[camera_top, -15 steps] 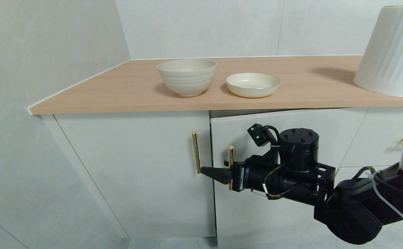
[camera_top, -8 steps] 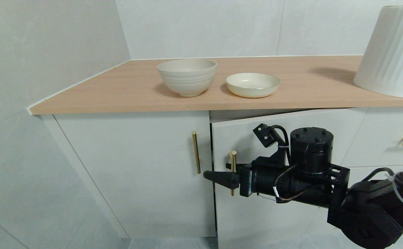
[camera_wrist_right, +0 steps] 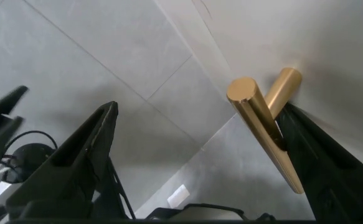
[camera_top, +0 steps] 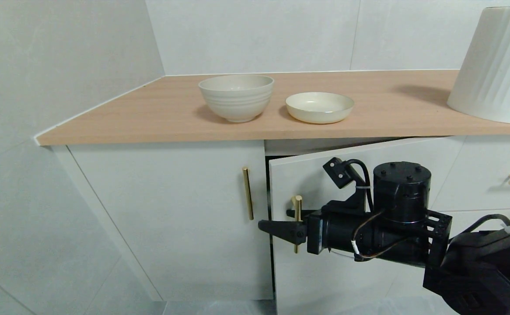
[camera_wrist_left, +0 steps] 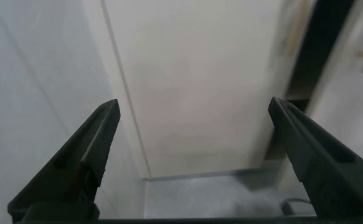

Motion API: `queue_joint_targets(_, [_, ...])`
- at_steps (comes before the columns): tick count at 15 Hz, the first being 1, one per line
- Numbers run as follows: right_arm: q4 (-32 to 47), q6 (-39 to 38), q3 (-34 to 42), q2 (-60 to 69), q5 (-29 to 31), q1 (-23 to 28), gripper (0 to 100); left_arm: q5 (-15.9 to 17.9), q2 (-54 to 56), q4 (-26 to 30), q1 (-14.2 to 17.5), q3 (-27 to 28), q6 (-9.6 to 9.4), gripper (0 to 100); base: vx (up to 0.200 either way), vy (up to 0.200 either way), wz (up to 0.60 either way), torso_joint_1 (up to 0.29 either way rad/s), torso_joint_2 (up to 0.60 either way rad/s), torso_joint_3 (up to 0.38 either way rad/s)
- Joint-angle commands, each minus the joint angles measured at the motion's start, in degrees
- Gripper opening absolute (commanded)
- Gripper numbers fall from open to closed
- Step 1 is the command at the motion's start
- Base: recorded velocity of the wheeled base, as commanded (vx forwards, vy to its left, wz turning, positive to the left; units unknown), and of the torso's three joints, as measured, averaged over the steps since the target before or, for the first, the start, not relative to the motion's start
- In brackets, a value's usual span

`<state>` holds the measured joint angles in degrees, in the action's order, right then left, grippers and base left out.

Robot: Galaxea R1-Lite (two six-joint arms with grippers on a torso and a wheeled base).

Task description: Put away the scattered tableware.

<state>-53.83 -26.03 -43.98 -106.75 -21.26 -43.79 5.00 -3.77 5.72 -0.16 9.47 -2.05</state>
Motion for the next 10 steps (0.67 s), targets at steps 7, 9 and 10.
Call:
queue_joint_targets(7, [-0.2,0.1,0.6,0.8,-0.1,-1.4,100,21.9,-49.9,2.3,-5.1,26.8,-0.15,100,0.000,0.000,0.00,0.000,0.00,0.000])
queue_joint_targets(9, [-0.2,0.1,1.1,1.2,-0.1,-1.4,100,22.0,-54.6,2.1,-10.6,28.1,1.61,100,0.000,0.000,0.00,0.000,0.00,0.000])
queue_joint_targets(10, [-0.2,0.1,1.1,1.4,-0.1,-1.4,100,22.2,-55.3,2.1,-12.1,28.0,3.45,100,0.000,0.000,0.00,0.000,0.00,0.000])
